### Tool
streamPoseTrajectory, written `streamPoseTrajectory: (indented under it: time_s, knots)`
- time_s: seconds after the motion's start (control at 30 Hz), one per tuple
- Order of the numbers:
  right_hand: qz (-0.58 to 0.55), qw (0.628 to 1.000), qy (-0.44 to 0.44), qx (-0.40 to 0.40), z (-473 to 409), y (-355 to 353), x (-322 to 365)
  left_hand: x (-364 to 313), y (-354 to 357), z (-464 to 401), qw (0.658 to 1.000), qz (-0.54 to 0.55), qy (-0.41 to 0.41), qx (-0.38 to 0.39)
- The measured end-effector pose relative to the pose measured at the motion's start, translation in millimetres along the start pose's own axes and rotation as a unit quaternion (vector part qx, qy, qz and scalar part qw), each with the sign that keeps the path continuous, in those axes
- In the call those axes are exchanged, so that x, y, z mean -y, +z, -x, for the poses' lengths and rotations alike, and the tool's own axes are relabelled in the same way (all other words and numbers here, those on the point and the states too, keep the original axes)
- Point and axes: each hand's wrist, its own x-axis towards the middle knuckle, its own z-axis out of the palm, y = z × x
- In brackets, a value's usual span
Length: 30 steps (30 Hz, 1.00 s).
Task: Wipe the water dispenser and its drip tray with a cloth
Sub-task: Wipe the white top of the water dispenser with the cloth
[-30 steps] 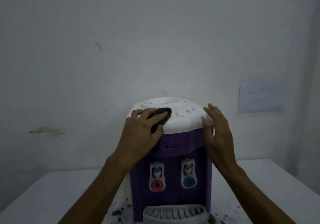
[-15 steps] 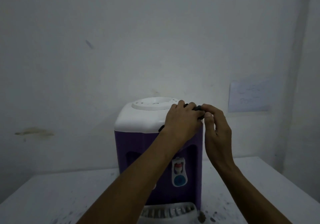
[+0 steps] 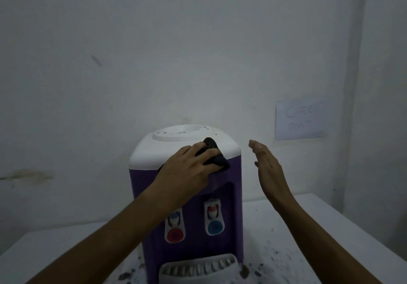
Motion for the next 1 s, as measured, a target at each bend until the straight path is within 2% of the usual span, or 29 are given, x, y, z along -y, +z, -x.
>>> streamPoseTrajectory:
  time_s: [0.23,0.33,0.47,0.6,0.9,1.0]
  knots:
    - [-0.032,0.999,0.007,0.004,-2.4,-4.6,-6.0,-27.4,4.9,-35.4,0.999,-0.003,-0.040,0.016]
    - [-0.038,0.999,0.003,-0.001,-1.0,-7.1,-7.1,-41.1,5.1,-63.9,0.995,0.028,-0.086,0.032]
    - [-0.039,0.999,0.007,-0.009,-0.4,-12.8,-9.0,-39.5,-3.0,-103.6,0.961,0.095,-0.214,0.148]
    - [-0.049,0.999,-0.002,-0.007,-3.3,-18.6,-5.9,-19.9,-1.9,-129.7,0.921,0.105,-0.287,0.242]
    - [-0.050,0.998,-0.028,0.023,0.0,-12.5,10.0,15.5,2.1,-150.4,0.894,0.108,-0.291,0.323]
    - [-0.051,0.998,-0.027,0.036,2.0,-12.4,15.3,18.7,-0.4,-139.5,0.901,0.112,-0.269,0.321]
